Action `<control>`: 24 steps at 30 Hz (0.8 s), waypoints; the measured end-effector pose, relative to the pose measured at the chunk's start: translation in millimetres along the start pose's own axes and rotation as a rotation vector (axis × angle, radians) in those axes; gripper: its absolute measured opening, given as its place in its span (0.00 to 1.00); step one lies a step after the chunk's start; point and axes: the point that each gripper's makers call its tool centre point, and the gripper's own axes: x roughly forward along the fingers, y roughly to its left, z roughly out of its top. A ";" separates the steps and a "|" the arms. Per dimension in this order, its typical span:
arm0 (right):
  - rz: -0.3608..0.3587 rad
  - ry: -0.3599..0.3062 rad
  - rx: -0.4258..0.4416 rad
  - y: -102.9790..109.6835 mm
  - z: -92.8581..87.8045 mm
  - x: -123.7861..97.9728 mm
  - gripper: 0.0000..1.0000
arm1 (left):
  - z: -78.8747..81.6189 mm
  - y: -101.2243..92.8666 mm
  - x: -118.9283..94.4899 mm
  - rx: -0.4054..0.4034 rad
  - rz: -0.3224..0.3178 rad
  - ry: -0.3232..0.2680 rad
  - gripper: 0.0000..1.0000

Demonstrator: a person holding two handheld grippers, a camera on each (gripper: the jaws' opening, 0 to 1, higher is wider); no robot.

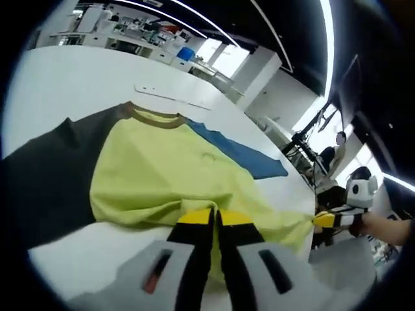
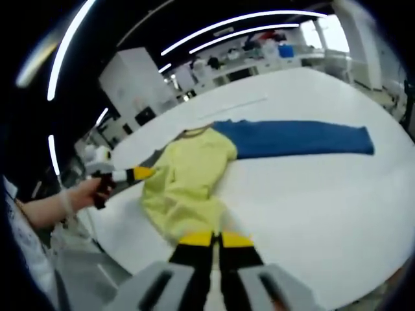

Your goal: Fold the garment on the visible template until the final outline fits inside the template.

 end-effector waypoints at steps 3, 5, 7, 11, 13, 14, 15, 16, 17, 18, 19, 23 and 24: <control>0.000 0.004 -0.002 -0.2 -0.9 0.5 0.00 | 1.1 -0.4 -2.9 0.011 -0.006 -0.005 0.00; 0.000 0.005 -0.002 0.0 -1.3 0.7 0.00 | 1.8 -2.6 -4.9 0.019 -0.020 -0.006 0.01; 0.000 0.008 -0.002 -0.2 -2.0 0.6 0.00 | 3.5 -4.5 -7.3 0.042 -0.030 -0.013 0.05; 0.000 0.009 -0.005 -0.3 -2.2 0.7 0.00 | 5.3 -4.4 -11.3 0.063 -0.034 -0.021 0.14; 0.000 0.009 -0.007 -0.2 -1.9 0.6 0.00 | 7.7 -4.4 -14.4 0.073 -0.034 -0.027 0.19; 0.000 0.007 -0.005 -0.4 -1.9 0.7 0.00 | 9.0 -3.5 -16.6 0.074 -0.031 -0.031 0.21; 0.000 0.008 -0.004 -0.8 -2.1 0.8 0.00 | 10.6 -3.1 -19.2 0.075 -0.028 -0.037 0.22; 0.000 0.009 -0.003 -0.9 -2.4 0.6 0.00 | 12.2 -3.3 -21.9 0.074 -0.023 -0.041 0.25; 0.000 0.010 -0.003 -0.8 -2.5 0.5 0.00 | 12.4 -0.5 -24.4 0.077 -0.020 -0.046 0.26; -0.001 0.009 -0.005 -0.5 -2.4 0.2 0.00 | 12.2 4.1 -27.5 0.077 -0.015 -0.049 0.27; 0.000 0.009 -0.006 -0.3 -2.4 0.2 0.00 | 12.4 5.9 -28.4 0.072 -0.009 -0.049 0.27; -0.001 0.011 -0.007 0.4 -3.0 0.5 0.00 | 11.8 18.8 -33.5 -0.003 0.011 -0.056 0.21; -0.001 0.011 -0.006 0.5 -3.1 0.4 0.00 | 12.5 19.1 -33.4 -0.028 0.005 -0.066 0.21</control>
